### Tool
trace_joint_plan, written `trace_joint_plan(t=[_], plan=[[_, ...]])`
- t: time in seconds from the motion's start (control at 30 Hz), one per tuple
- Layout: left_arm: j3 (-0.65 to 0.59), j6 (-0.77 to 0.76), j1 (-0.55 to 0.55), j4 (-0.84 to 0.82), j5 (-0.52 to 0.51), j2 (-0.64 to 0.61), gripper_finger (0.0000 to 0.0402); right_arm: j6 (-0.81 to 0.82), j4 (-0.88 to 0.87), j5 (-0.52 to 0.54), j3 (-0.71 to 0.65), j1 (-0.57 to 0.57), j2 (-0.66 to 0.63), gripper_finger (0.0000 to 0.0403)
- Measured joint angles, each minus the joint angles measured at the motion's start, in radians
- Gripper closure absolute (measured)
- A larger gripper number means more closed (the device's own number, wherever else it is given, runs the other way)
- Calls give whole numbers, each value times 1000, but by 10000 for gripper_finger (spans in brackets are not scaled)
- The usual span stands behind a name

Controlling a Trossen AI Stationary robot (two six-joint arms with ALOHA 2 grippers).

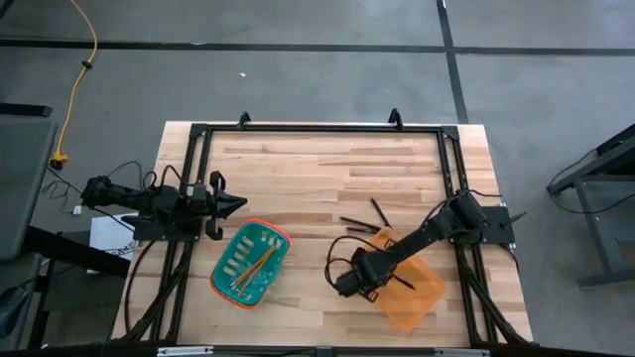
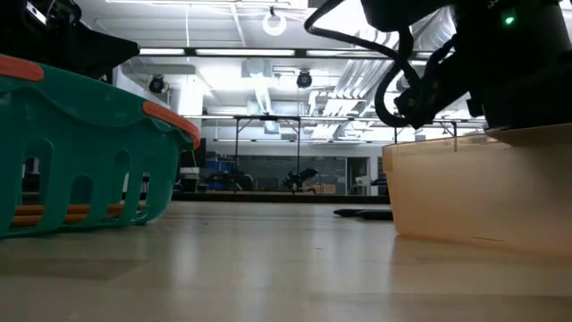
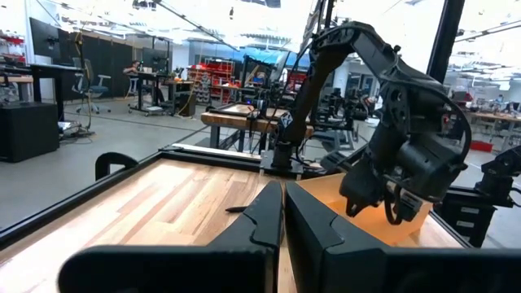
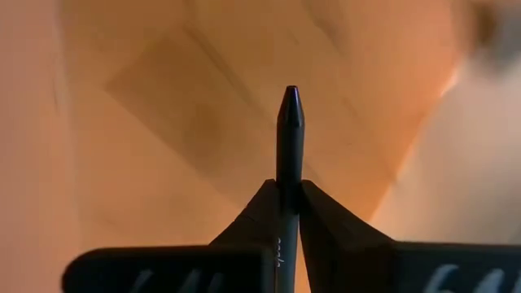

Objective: Sort pens & pencils
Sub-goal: Put the black pen into the orange bin

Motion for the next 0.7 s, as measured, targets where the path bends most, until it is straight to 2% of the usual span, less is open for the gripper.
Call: trace_joint_plan(t=[0.33,0.53,0.7], plan=[[0,0,0,0,0,0,396,-1,5,-2,-2,-1,0,317],[0,0,0,0,0,0,396,-21,-102,-23,80,-21,0,305],[0,0,0,0,0,0,397,-67,-223,60,200,-60,0,305]])
